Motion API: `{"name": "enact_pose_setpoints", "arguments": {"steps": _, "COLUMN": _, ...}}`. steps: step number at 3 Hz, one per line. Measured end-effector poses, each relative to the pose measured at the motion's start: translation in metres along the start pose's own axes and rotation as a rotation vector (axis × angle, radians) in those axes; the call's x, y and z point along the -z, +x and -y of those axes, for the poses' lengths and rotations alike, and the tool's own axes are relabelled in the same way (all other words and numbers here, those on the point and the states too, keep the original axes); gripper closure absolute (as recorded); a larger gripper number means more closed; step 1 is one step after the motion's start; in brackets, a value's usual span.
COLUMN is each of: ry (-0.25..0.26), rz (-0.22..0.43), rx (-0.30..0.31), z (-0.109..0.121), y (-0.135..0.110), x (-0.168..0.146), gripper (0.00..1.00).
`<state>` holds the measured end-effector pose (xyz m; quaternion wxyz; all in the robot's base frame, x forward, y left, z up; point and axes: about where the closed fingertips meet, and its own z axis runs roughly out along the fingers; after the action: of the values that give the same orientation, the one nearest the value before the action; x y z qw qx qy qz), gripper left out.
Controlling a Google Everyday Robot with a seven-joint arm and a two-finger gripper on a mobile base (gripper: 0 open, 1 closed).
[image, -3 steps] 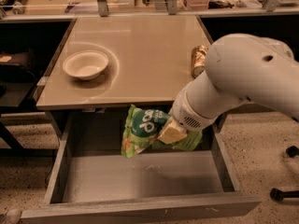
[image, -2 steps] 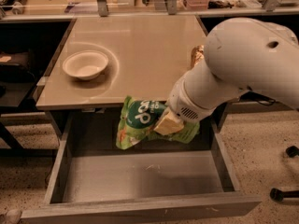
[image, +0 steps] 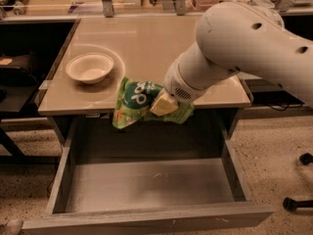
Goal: Pick green rice chip bag from top drawer and place on counter
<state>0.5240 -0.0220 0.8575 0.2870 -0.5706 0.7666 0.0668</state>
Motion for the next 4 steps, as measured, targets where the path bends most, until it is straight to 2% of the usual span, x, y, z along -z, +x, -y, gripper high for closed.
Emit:
{"name": "enact_pose_setpoints", "arguments": {"steps": 1, "ry": 0.024, "rz": 0.009, "rx": 0.003, "z": 0.031, "y": -0.010, "x": -0.015, "gripper": 1.00}}
{"name": "enact_pose_setpoints", "arguments": {"steps": 3, "ry": 0.077, "rz": -0.021, "rx": -0.020, "z": 0.097, "y": -0.007, "x": -0.030, "gripper": 1.00}}
{"name": "enact_pose_setpoints", "arguments": {"steps": 4, "ry": 0.091, "rz": -0.024, "rx": -0.032, "z": 0.122, "y": -0.009, "x": -0.037, "gripper": 1.00}}
